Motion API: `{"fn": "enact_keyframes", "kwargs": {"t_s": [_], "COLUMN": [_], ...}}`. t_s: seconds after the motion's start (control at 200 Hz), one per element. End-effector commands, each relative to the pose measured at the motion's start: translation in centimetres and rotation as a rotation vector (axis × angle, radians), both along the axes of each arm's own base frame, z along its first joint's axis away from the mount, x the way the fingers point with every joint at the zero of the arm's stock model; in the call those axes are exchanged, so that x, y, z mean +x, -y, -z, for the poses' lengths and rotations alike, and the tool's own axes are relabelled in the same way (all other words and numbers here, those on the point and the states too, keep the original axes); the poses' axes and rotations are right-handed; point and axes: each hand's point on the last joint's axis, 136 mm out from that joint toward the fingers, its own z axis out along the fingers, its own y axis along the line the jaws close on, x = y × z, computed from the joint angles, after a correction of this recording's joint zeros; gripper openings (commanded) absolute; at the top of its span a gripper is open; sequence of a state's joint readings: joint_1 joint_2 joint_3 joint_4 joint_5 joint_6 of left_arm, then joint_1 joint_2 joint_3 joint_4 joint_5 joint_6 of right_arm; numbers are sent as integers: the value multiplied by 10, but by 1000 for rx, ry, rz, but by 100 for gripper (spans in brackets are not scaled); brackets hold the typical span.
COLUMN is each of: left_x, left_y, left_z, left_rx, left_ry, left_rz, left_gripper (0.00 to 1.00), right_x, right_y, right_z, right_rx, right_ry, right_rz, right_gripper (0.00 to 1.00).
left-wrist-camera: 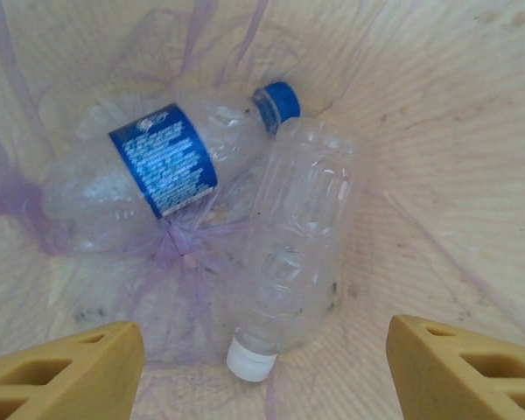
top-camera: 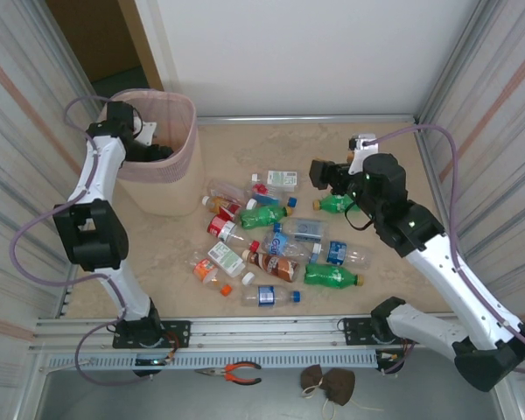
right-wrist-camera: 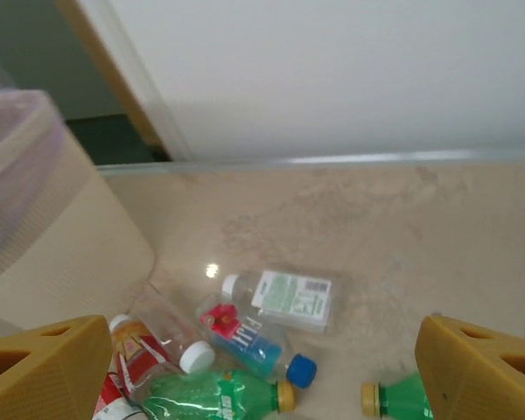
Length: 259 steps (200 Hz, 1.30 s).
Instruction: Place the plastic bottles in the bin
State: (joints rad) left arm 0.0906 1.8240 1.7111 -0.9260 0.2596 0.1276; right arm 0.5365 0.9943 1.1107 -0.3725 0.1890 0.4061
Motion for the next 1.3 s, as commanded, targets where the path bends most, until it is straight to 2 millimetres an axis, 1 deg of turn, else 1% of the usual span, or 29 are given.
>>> {"fn": "enact_keyframes", "kwargs": {"t_s": [0.0, 0.145, 0.251, 0.301, 0.466, 0.566, 0.656, 0.757, 0.887, 0.922, 1.017, 1.207, 1.293], "left_x": [-3, -5, -6, -6, -9, -10, -11, -11, -12, -12, -12, -12, -13], "left_y": [7, 12, 13, 14, 12, 12, 13, 13, 12, 12, 12, 13, 13], "left_z": [-21, -27, -31, -31, -32, -33, -34, -34, -34, -34, -34, -34, -34], "left_rx": [-41, -66, -70, -70, -61, -60, -63, -63, -62, -62, -62, -69, -67], "left_ry": [74, 107, 129, 132, 136, 141, 145, 149, 147, 148, 151, 154, 153], "left_rz": [26, 40, 42, 42, 41, 40, 43, 42, 43, 43, 42, 46, 44], "left_gripper": [73, 72, 72, 72, 72, 72, 72, 73, 73, 73, 73, 73, 73], "right_x": [15, 32, 33, 33, 30, 32, 34, 38, 45, 47, 55, 61, 66], "right_y": [16, 45, 69, 76, 92, 95, 98, 99, 104, 106, 106, 106, 107], "right_z": [31, 78, 114, 128, 177, 203, 222, 239, 251, 254, 263, 287, 297], "right_rx": [147, 271, 332, 358, 460, 524, 572, 620, 651, 651, 662, 672, 674], "right_ry": [-153, -361, -502, -564, -783, -906, -983, -1039, -1051, -1053, -1077, -1133, -1148], "right_rz": [146, 381, 595, 668, 899, 966, 1005, 1029, 1047, 1050, 1023, 1007, 993], "right_gripper": [89, 89, 91, 91, 92, 93, 93, 93, 97, 100, 99, 100, 98]}}
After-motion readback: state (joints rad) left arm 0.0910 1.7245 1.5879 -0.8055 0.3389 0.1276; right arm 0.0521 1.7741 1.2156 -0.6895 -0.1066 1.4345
